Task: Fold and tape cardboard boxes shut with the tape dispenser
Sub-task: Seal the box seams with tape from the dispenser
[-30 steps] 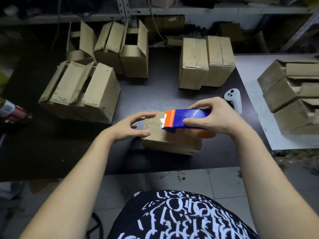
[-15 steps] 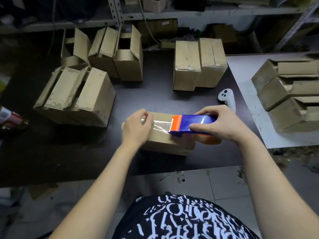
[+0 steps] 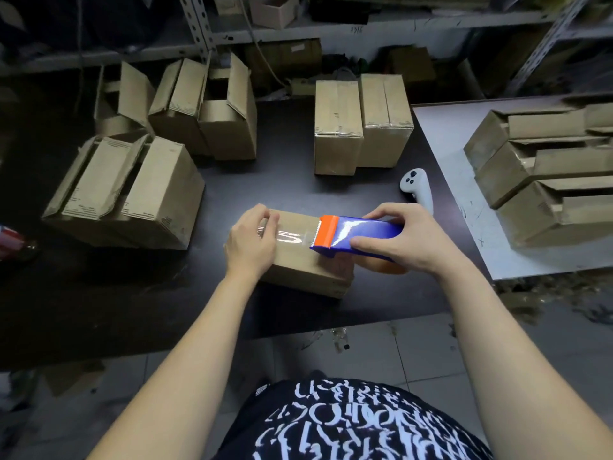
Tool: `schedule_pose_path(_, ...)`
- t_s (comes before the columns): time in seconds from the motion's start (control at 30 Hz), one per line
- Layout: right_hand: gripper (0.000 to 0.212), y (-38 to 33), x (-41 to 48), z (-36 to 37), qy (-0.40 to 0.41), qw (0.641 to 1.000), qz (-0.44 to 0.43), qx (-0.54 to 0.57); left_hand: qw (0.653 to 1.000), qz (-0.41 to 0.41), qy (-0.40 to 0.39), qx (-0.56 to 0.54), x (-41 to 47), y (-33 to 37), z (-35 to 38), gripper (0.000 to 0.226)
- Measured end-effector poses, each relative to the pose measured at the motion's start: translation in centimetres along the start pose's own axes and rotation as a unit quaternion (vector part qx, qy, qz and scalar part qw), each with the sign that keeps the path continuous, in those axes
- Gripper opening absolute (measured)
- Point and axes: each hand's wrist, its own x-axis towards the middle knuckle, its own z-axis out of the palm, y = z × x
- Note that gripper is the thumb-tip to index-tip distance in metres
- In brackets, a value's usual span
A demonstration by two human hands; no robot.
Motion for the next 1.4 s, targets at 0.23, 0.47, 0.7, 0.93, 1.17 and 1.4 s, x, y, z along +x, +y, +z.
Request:
schedule_pose_path(0.23,0.031,2.0,-1.0,-1.5,-0.008,0.995,0.032,0.093,1.000,-0.013,-0.013,-0.022,0.1,0.4,-0.2,0.024)
schedule_pose_path(0.47,0.027,4.7,-2.1,-2.5,0.007,0.995,0.027,0.093,0.997,-0.037,-0.028,-0.067,0.5,0.8,-0.3,0.017)
schedule_pose_path(0.7,0.033,7.8,-4.1,-2.9,0.007,0.986,0.056,0.158,0.996,-0.018,-0.052,-0.073,1.5,0.5,-0.1,0.014)
schedule_pose_path(0.93,0.034,9.1,-5.2,-2.5,0.009,0.989,0.033,0.141,0.995,-0.029,-0.061,-0.069,2.3,-0.4,0.5,0.011)
schedule_pose_path(1.17,0.030,12.2,-5.4,-1.5,0.016,0.991,0.057,0.124,0.996,-0.020,-0.064,-0.059,2.5,-0.3,0.5,0.016)
schedule_pose_path(1.4,0.028,11.2,-2.5,0.2,-0.016,0.997,0.047,0.052,0.997,-0.011,-0.050,-0.063,2.2,-0.1,0.5,0.017)
